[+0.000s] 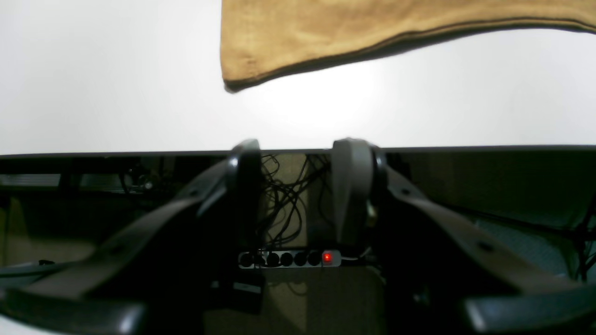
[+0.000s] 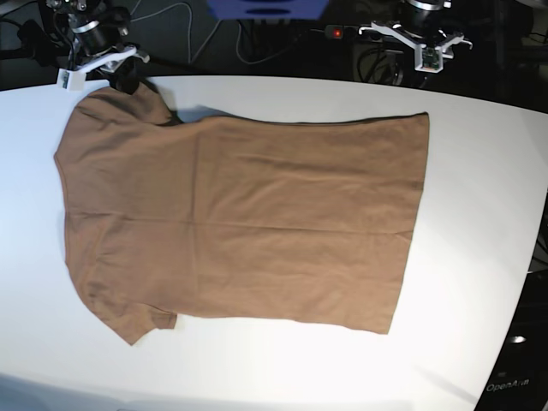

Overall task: Fold the T-shirt properly
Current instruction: 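Lower the left gripper onto the other shoulder corner and grasp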

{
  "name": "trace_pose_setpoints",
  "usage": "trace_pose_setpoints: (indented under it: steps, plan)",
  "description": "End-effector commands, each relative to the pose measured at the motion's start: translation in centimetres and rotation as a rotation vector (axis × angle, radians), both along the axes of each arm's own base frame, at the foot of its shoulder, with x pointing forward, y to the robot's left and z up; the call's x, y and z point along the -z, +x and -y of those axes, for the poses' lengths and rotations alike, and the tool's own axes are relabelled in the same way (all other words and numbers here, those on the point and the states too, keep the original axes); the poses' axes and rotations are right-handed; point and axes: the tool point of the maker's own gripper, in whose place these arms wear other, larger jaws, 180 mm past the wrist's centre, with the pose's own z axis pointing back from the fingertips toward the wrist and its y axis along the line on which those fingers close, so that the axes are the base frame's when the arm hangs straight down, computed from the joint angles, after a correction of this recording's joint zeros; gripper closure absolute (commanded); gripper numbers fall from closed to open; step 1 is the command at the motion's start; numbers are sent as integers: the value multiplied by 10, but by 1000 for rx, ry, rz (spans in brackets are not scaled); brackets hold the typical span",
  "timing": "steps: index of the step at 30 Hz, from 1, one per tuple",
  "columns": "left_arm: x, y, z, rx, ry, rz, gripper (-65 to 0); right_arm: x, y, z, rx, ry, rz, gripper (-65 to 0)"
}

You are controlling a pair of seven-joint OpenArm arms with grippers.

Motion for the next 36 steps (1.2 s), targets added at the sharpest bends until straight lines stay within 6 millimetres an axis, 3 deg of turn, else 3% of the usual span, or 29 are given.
trace_pose_setpoints:
  steps: [1,6,15,21,31,36]
  plan:
    - [-8,2,-1,3,9,29,-251,1,-6,0,-11,-1,-19,-87]
    - [-8,2,-1,3,9,29,-251,1,-5,0,-16,-3,-19,-1]
    - [-8,2,-2,0,7,30,-251,1,-7,4,-27,-15,-25,-1]
    - [-27,14,2,7,1,85,-252,1,-7,4,-27,-15,-25,-1]
    - [-24,35,-60,-135,105,-33,-253,-2,-5,8,-44,-31,-22,-1]
    - [-33,44,-65,-157,110,-65,-253,-2,-4,8,-45,-31,-21,-1]
